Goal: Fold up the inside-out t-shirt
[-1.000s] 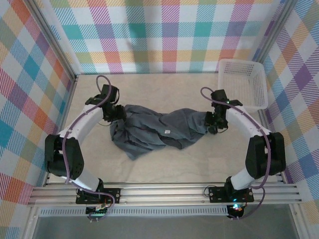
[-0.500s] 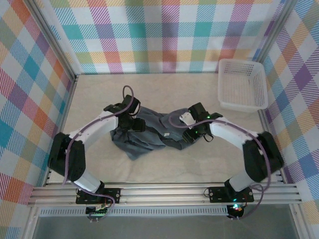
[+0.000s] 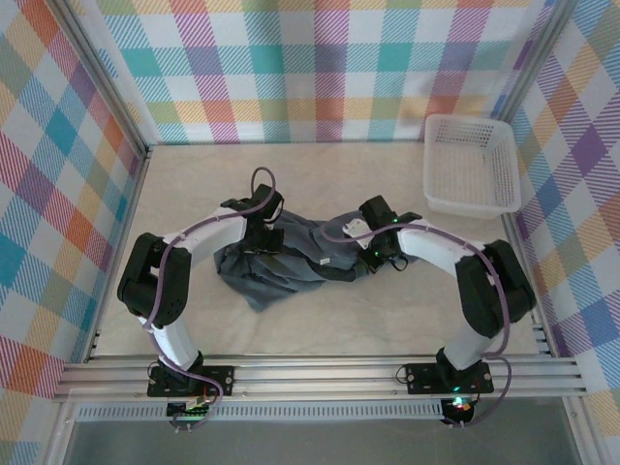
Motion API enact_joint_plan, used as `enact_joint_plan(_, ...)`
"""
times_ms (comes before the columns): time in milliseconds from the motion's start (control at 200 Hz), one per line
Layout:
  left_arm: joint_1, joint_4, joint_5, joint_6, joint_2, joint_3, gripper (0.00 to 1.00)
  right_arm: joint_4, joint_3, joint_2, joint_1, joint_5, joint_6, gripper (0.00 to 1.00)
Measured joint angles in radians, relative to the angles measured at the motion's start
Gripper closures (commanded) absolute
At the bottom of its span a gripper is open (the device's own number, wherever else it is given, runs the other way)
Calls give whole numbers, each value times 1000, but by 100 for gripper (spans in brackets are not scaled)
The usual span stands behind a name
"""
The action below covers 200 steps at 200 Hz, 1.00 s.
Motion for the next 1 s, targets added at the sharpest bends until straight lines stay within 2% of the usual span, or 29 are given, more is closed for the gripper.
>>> enact_joint_plan(145,8,-8,-23,1,-60,0,100,13,-12,-126,0,4,33,100)
enact_joint_plan(490,40,-38,-10,1,-365,58,100,3,16,-303,-12,-71,174,100)
enact_joint_plan(725,53,-56,-1,47,-547,182,100,0,188,-469,-25,-157,212,100)
enact_joint_plan(890,53,-9,34,92,-729,215,100,-31,360,-567,-26,-294,227,100)
enact_joint_plan(1000,53,6,70,127,-788,349,100,-56,515,-594,-26,-385,237,100)
